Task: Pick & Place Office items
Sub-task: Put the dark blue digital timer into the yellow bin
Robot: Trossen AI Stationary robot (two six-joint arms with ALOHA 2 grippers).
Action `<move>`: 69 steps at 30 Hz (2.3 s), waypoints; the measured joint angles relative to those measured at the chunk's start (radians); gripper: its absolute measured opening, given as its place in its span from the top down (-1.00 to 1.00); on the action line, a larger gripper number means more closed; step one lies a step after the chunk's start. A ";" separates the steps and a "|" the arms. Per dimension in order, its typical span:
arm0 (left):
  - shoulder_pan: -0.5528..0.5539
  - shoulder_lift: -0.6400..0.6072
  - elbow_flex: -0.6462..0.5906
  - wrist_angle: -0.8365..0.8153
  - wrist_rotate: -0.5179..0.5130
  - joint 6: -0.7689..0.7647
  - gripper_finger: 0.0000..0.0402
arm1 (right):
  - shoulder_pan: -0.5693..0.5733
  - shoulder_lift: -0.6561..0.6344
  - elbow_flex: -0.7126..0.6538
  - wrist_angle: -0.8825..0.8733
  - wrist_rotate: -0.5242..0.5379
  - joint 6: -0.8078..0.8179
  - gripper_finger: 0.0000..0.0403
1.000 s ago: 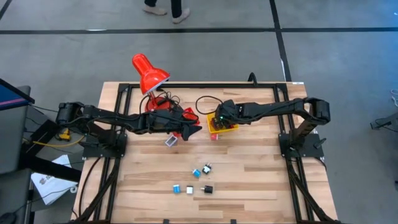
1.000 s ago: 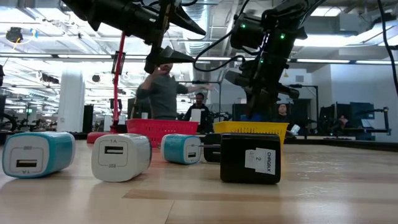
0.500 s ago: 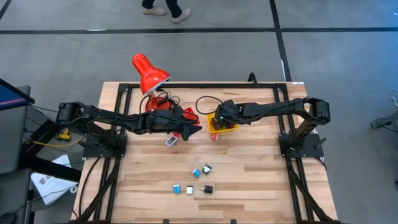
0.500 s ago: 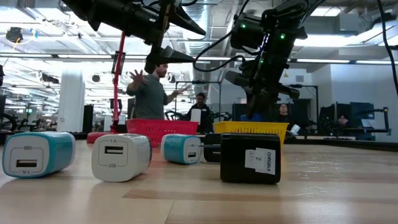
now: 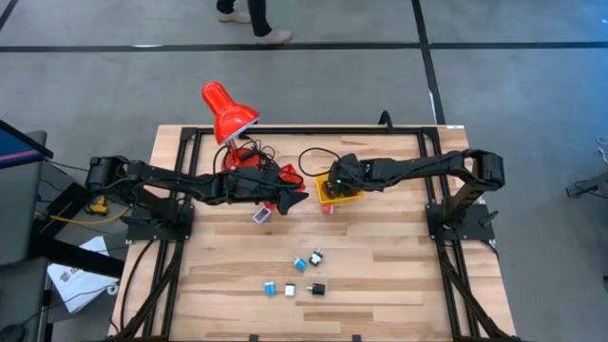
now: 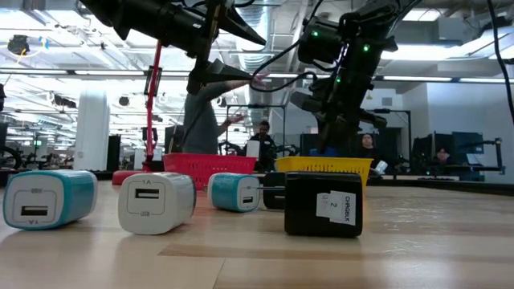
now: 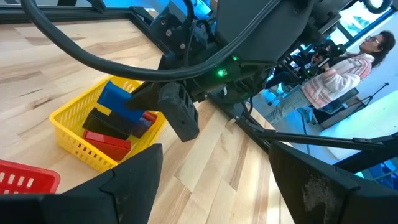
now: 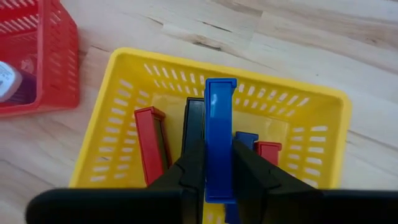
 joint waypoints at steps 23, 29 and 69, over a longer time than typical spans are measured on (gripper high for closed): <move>0.000 0.000 0.000 0.001 0.000 0.000 -0.45 | 0.020 0.002 -0.056 0.085 0.019 0.035 0.75; 0.000 0.000 0.000 0.000 0.000 0.000 -0.45 | 0.009 0.002 -0.055 0.070 0.023 0.014 0.75; 0.001 0.000 -0.001 0.000 0.000 0.000 -0.45 | 0.044 0.071 -0.044 -0.007 0.110 -0.009 0.75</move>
